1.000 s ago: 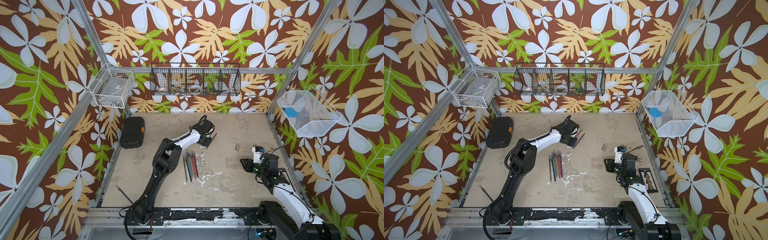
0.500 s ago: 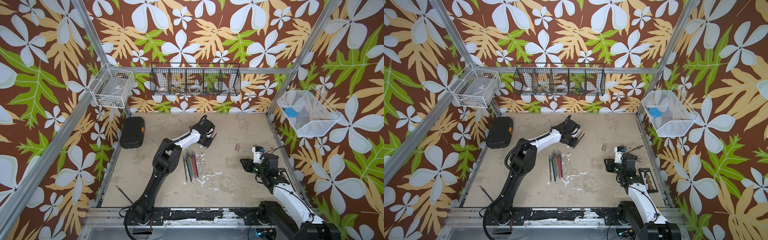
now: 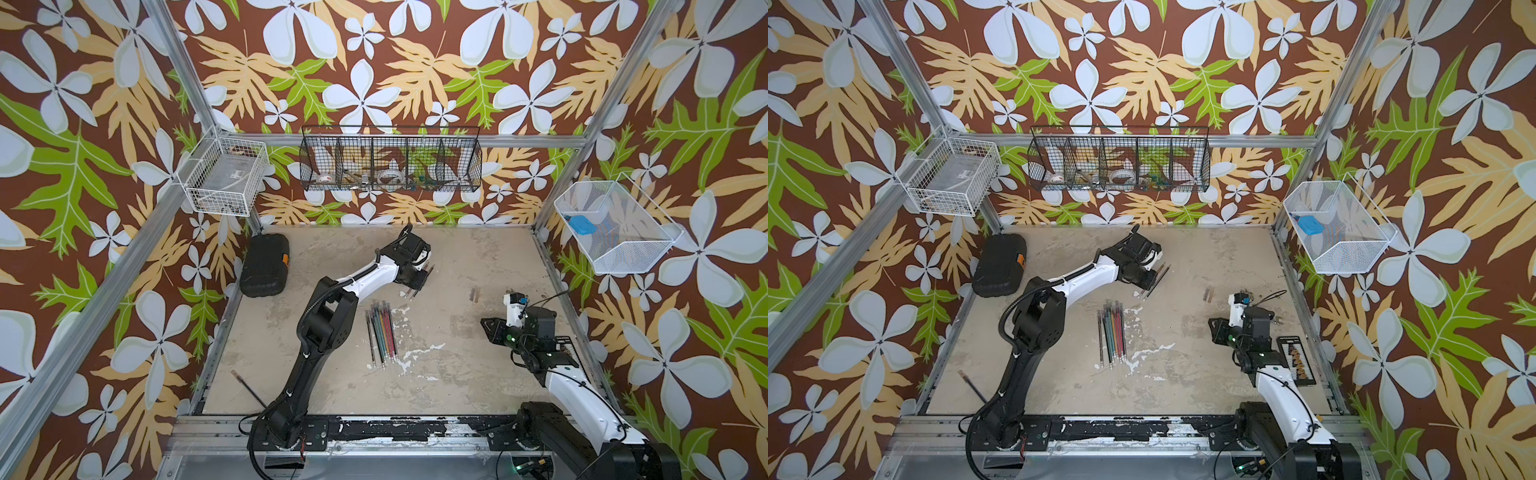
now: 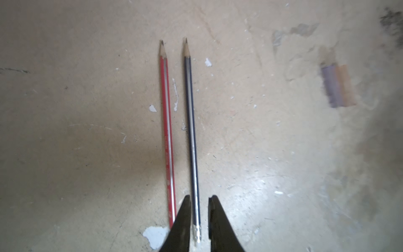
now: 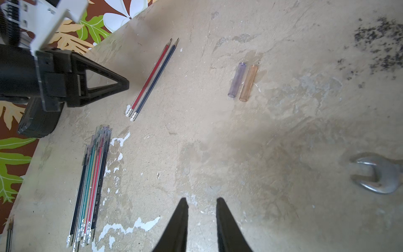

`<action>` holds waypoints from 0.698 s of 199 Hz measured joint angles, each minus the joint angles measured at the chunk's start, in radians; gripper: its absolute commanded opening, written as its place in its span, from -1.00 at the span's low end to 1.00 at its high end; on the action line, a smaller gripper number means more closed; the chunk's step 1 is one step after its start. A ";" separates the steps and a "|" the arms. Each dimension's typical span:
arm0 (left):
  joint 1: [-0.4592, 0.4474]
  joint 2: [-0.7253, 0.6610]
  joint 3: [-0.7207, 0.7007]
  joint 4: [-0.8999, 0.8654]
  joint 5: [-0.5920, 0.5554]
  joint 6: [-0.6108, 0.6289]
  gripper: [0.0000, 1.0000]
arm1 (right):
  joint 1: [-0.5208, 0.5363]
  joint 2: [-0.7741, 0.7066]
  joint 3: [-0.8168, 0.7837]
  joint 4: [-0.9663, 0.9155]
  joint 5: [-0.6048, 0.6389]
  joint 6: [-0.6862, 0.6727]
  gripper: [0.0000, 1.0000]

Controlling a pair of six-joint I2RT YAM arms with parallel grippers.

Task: Remove the protective cover of the pencils
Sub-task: Place the pencil at the center of the board, then pick up the pencil from the center of the board.

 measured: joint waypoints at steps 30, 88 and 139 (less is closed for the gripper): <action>0.006 -0.196 -0.184 0.089 0.076 -0.043 -0.62 | 0.000 0.026 0.000 0.000 0.000 -0.002 -0.61; 0.109 -0.813 -0.776 0.294 0.197 -0.150 -0.49 | 0.148 0.095 0.032 0.005 0.044 -0.014 -0.55; 0.126 -1.245 -1.051 0.280 0.195 -0.166 -0.38 | 0.461 0.238 0.149 0.012 0.151 0.017 -0.52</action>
